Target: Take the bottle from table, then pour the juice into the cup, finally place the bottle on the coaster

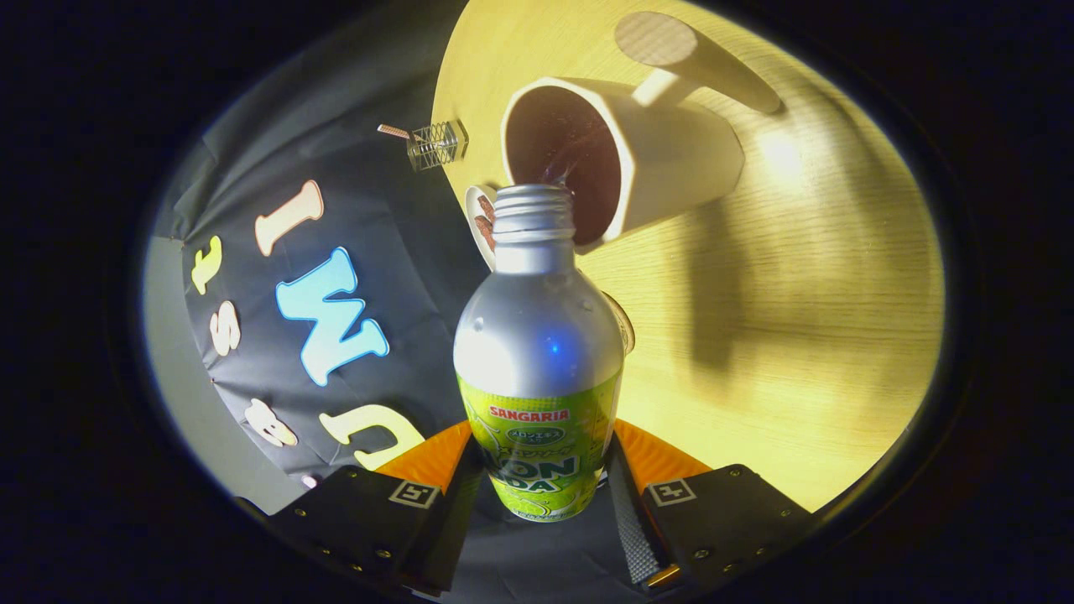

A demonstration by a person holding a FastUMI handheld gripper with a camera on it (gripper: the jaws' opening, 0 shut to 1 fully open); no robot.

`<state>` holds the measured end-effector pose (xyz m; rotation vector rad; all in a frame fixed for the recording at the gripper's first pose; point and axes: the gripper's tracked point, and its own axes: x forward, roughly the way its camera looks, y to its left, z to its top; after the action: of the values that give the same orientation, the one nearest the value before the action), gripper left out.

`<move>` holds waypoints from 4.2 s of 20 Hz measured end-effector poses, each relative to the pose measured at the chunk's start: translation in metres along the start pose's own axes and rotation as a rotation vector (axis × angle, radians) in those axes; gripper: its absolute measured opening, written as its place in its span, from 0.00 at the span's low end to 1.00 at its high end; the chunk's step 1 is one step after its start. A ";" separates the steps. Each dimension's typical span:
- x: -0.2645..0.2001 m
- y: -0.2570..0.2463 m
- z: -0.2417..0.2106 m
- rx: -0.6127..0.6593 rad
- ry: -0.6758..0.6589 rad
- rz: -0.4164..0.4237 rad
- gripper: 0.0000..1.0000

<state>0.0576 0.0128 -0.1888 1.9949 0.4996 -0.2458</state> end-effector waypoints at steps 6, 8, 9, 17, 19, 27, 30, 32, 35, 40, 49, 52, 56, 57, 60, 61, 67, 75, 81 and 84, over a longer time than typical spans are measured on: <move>-0.002 0.006 0.001 0.034 -0.001 0.005 0.75; -0.002 0.007 0.001 0.044 0.000 0.008 0.75; -0.002 0.008 0.001 0.048 0.000 0.010 0.75; -0.004 0.014 0.001 0.082 -0.001 0.011 0.75; -0.003 0.015 0.000 0.094 0.002 0.011 0.75; -0.007 0.020 -0.005 0.118 0.010 0.018 0.75; -0.008 0.022 -0.006 0.125 0.012 0.019 0.75; -0.008 0.022 -0.008 0.126 0.018 0.019 0.75; -0.007 0.023 -0.009 0.125 0.019 0.017 0.75; -0.004 0.007 -0.009 0.041 0.015 -0.027 0.75; -0.007 -0.036 0.016 -0.363 -0.059 -0.124 0.75; -0.004 -0.047 0.026 -0.494 -0.073 -0.155 0.75; -0.002 -0.057 0.033 -0.659 -0.090 -0.191 0.75; -0.002 -0.058 0.036 -0.688 -0.097 -0.191 0.75; 0.000 -0.066 0.040 -0.776 -0.117 -0.212 0.75; 0.001 -0.068 0.042 -0.807 -0.129 -0.228 0.75; 0.010 -0.058 0.048 -0.998 -0.190 -0.235 0.75; 0.024 -0.047 0.051 -1.166 -0.281 -0.230 0.75; 0.054 -0.037 0.039 -1.306 -0.297 -0.226 0.75; 0.068 -0.036 0.038 -1.380 -0.302 -0.245 0.75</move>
<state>0.1033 0.0097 -0.2610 0.5425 0.4989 -0.2415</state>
